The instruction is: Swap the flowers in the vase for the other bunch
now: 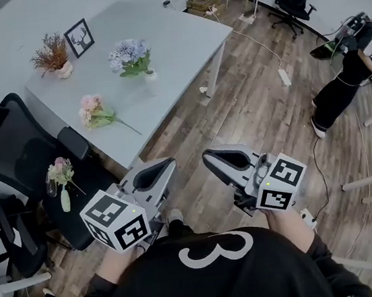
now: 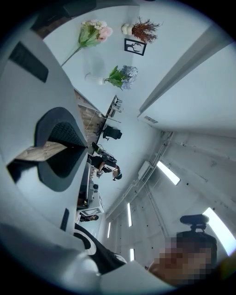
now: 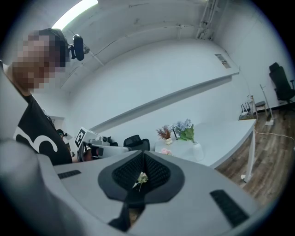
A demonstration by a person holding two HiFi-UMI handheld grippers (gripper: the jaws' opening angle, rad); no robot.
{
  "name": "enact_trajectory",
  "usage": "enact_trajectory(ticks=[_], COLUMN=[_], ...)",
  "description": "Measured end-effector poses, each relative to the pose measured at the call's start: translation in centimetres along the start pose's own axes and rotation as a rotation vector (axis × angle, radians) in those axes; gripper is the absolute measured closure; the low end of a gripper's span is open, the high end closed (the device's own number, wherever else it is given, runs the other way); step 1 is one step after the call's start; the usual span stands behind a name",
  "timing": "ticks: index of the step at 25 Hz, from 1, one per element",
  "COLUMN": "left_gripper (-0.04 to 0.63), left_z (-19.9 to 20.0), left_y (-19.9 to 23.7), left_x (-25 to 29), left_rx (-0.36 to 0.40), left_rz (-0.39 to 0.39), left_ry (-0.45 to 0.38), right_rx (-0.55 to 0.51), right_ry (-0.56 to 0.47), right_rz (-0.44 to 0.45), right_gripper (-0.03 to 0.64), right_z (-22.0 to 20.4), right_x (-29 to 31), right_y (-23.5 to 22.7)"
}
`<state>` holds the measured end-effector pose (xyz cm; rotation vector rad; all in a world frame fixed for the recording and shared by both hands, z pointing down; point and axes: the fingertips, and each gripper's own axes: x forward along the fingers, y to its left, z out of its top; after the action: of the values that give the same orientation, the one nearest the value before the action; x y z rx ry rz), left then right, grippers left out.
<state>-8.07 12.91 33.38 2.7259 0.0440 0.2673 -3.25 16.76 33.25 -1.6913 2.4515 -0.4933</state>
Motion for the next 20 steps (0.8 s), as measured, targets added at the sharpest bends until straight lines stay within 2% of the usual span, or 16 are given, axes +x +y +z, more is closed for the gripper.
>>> enact_trajectory(ticks=[12, 20], left_gripper=[0.584, 0.584], left_z=[6.5, 7.9], left_y=[12.4, 16.0], left_x=[-0.8, 0.1], left_rx=[-0.023, -0.037], left_rz=[0.0, 0.006], left_ry=[-0.032, -0.051], right_rx=[-0.07, -0.098], right_ry=[-0.031, -0.048], right_rz=[-0.022, -0.015], right_gripper=[0.606, 0.601], right_z=[4.6, 5.8], right_x=[11.6, 14.4], right_y=[-4.1, -6.2])
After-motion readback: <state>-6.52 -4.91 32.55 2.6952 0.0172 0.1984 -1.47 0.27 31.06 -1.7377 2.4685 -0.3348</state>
